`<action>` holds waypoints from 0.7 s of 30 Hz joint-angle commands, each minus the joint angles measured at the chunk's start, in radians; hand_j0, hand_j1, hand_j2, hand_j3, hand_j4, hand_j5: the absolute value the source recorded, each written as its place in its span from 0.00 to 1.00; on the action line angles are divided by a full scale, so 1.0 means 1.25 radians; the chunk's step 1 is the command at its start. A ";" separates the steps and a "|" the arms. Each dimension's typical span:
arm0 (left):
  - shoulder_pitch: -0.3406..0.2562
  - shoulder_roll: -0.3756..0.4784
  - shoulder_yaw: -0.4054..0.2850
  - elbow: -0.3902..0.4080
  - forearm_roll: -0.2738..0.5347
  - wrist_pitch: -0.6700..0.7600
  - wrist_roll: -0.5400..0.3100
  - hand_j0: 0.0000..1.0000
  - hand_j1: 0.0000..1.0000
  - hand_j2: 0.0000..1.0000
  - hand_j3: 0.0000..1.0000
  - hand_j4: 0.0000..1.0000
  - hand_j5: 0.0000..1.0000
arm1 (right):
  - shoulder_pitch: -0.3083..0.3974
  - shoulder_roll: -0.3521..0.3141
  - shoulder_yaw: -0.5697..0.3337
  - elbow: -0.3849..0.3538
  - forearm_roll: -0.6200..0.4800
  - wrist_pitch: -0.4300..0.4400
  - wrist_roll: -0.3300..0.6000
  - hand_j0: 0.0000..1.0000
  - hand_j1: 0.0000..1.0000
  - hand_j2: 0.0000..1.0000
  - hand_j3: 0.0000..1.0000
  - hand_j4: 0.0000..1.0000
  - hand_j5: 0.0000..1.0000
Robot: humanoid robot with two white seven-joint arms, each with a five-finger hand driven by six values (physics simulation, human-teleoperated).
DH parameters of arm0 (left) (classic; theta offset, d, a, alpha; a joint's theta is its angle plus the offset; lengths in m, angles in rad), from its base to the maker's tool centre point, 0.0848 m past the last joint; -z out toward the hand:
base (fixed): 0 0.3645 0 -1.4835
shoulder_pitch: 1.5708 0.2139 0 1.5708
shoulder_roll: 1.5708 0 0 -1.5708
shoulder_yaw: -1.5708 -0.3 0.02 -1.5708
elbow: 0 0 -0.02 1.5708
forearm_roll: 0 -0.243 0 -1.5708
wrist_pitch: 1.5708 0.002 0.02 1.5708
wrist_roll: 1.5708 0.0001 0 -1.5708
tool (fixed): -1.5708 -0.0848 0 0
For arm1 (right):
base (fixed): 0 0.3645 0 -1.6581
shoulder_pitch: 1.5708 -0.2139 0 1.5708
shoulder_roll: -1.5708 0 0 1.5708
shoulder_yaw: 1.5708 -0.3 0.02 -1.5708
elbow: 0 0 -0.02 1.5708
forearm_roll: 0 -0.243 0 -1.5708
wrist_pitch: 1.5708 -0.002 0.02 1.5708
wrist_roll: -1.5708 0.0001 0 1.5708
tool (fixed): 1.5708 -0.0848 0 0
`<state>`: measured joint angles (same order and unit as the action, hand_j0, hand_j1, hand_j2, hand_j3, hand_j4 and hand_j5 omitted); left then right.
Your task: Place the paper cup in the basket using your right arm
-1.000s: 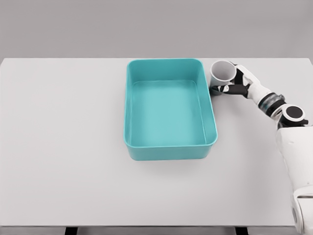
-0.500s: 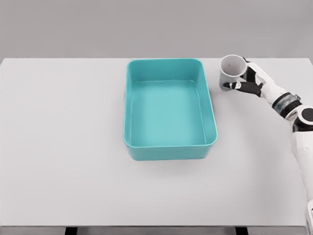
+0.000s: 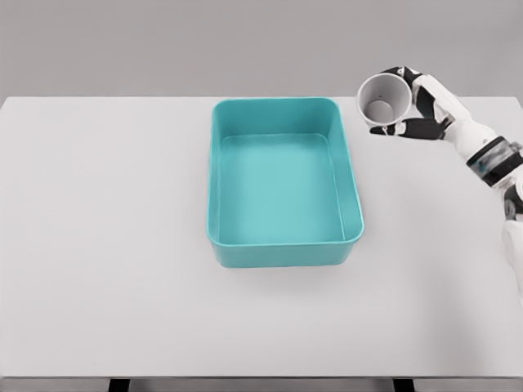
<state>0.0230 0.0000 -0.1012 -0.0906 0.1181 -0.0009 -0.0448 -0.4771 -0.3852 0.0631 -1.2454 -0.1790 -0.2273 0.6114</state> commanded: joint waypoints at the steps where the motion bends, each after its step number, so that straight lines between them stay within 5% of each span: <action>1: 0.000 0.000 0.000 0.000 0.000 0.001 0.000 1.00 1.00 1.00 1.00 1.00 1.00 | 0.000 -0.002 0.004 -0.050 -0.004 -0.011 0.000 0.52 0.52 0.52 0.52 0.52 0.52; 14: 0.000 0.000 0.000 0.000 0.000 0.001 0.000 1.00 1.00 1.00 1.00 1.00 1.00 | -0.006 -0.001 0.096 -0.185 0.132 -0.050 0.000 0.52 0.52 0.52 0.52 0.52 0.52; 21: 0.000 0.000 0.000 0.000 0.000 0.001 -0.001 1.00 1.00 1.00 1.00 1.00 1.00 | -0.069 -0.027 0.206 -0.214 0.192 -0.048 0.000 0.52 0.52 0.52 0.52 0.52 0.52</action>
<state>0.0230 0.0000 -0.1012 -0.0905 0.1180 -0.0008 -0.0448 -0.5691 -0.4078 0.2779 -1.5052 0.0472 -0.2892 0.6117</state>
